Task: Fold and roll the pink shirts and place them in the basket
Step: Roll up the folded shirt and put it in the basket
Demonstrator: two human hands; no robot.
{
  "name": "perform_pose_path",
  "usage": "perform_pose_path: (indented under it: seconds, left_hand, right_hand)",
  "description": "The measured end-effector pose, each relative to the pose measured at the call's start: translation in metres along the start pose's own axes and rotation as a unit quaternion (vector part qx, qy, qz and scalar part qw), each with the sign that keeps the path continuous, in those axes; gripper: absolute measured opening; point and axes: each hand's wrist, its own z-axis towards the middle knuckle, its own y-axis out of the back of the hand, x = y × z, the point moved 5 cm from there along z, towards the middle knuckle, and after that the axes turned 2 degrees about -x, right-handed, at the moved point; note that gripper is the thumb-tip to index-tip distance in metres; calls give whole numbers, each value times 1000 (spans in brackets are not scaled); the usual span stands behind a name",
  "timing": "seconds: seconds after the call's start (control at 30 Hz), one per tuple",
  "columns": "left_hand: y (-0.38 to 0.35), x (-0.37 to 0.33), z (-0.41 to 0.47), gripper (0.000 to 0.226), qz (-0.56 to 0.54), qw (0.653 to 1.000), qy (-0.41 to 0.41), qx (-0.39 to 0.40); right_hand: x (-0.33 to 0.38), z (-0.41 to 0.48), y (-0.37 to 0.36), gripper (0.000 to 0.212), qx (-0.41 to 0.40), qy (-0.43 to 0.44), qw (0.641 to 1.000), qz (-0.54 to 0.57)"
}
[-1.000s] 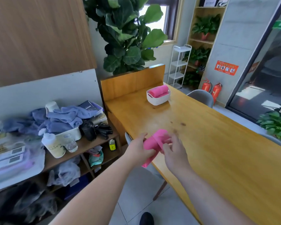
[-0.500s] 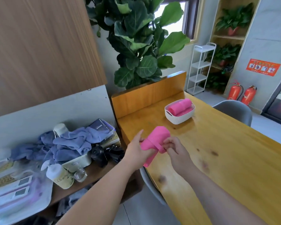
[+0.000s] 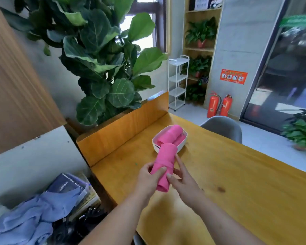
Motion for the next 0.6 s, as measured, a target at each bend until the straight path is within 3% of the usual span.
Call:
perform_pose_path:
  seconds: [0.23,0.3,0.4,0.53,0.6]
  left_hand:
    - [-23,-3,92,29,46,990,61,121]
    - [-26,-5,128,30,96,981,40,166]
    - [-25,-10,172,27,219,961,-51,159]
    - [-30,-16,239,59,387,905,-132,115]
    - [-37,-22,268,74,472,858,-165,116]
  right_hand:
    - [-21,74,13,87,-105,-67,983,133]
    - [-29,96,19,86,-145,-85,975,147]
    - [-40,112,24,88,-189,-109,963,160]
    - [-54,134,29,90,-242,-124,949,162]
    - [-59,142,31,90,-257,-128,944,160]
